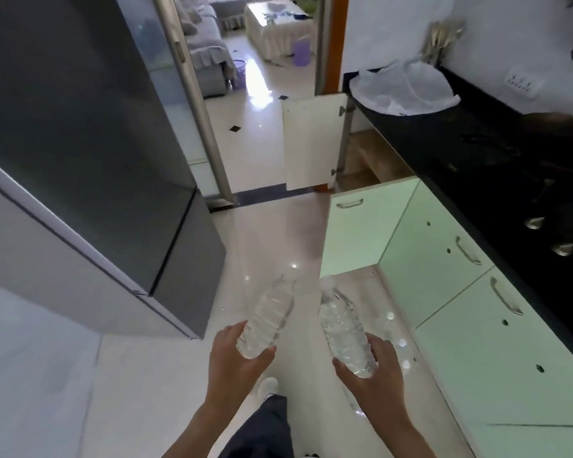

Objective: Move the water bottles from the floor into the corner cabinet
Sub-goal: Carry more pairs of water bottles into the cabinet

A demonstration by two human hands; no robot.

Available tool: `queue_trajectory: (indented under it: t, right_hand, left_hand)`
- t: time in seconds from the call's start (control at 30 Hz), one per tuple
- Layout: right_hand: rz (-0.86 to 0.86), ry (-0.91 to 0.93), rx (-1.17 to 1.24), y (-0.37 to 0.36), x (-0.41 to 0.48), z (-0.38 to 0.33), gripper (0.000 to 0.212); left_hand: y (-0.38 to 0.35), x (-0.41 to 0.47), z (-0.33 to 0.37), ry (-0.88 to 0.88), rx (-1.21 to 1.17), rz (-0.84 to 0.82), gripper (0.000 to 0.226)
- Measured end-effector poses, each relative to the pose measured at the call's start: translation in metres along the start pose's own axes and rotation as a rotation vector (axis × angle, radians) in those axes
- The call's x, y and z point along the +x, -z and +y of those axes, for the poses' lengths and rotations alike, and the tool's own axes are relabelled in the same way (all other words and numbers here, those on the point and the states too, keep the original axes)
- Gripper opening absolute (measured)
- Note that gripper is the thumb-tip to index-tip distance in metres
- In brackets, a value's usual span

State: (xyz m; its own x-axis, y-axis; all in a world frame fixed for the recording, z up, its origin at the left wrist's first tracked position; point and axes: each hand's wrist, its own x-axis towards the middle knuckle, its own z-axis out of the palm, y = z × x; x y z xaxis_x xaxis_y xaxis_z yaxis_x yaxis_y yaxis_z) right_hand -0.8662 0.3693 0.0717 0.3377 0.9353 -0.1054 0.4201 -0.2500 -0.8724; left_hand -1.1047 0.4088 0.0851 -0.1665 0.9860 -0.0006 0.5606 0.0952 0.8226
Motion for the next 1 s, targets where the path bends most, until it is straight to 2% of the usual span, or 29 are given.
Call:
queue_trajectory:
  t: [0.13,0.27,0.43,0.57,0.9,1.0]
  right_hand:
    - [-0.018,0.065,0.053,-0.043,0.046,-0.038,0.051]
    - [-0.004,0.061,0.053,-0.095,0.098,-0.062,0.049]
    - [0.012,-0.002,0.037,-0.151,0.157,-0.081,0.049]
    - [0.027,-0.034,0.024,-0.177,0.205,-0.103,0.050]
    - [0.061,-0.006,0.026,-0.200,0.407,-0.137,0.046]
    - [0.050,-0.013,0.067,-0.201,0.477,-0.150,0.050]
  left_hand:
    - [0.027,0.044,-0.004,0.073,-0.040,0.096,0.022]
    - [0.045,0.104,-0.010,0.071,-0.112,0.108,0.024]
    - [0.060,0.188,-0.046,0.157,-0.133,0.018,0.022]
    - [0.066,0.252,-0.046,0.130,-0.104,0.019,0.023]
    - [0.003,0.447,-0.027,0.106,-0.089,0.024,0.043]
    - [-0.020,0.511,-0.009,0.127,-0.091,0.026,0.042]
